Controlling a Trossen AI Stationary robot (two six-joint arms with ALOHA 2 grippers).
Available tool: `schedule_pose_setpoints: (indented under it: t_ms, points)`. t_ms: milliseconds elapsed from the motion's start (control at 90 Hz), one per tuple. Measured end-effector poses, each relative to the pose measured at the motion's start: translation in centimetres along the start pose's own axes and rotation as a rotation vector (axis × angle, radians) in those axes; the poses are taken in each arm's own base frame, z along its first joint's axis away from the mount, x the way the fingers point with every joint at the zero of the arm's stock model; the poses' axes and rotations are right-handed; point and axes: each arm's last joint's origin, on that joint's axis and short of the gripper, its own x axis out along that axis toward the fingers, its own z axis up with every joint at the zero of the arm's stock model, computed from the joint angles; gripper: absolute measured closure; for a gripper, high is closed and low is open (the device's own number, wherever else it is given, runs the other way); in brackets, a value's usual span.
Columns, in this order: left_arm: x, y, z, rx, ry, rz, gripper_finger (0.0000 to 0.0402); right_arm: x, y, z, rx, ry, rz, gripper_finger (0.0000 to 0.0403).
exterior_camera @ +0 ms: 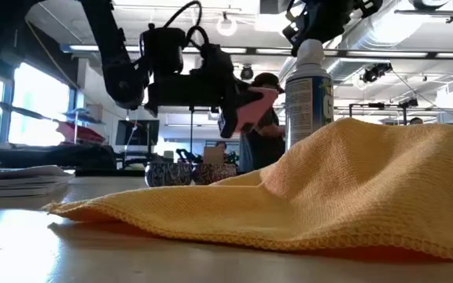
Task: Apply microfiber cloth
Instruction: Spray the cellphone
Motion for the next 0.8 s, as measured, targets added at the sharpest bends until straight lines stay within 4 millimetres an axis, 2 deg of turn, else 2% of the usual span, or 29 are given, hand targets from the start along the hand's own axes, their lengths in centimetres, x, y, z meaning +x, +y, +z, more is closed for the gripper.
schedule_pose_setpoints:
  t_ms: [133, 267, 400, 589, 800]
  points:
    - [0.1, 0.0, -0.2, 0.232, 0.012, -0.010, 0.0390, 0.0, 0.0, 0.0, 0.001, 0.000, 0.000, 0.0403]
    - [0.9, 0.4, -1.3, 0.439, 0.080, -0.051, 0.0390, 0.0, 0.0, 0.0, 0.001, 0.000, 0.000, 0.0403]
    - [2.0, 0.7, -1.6, 0.634, 0.063, -0.122, 0.0390, 0.0, 0.0, 0.0, 0.002, 0.000, 0.000, 0.0403]
    - [2.8, 1.1, -1.2, 0.783, -0.016, -0.122, 0.0390, 0.0, 0.0, 0.0, 0.007, -0.001, 0.000, 0.0403]
    - [2.6, 0.3, -0.6, 0.944, -0.118, -0.169, 0.0390, 0.0, 0.0, 0.0, 0.009, -0.001, 0.001, 0.0403]
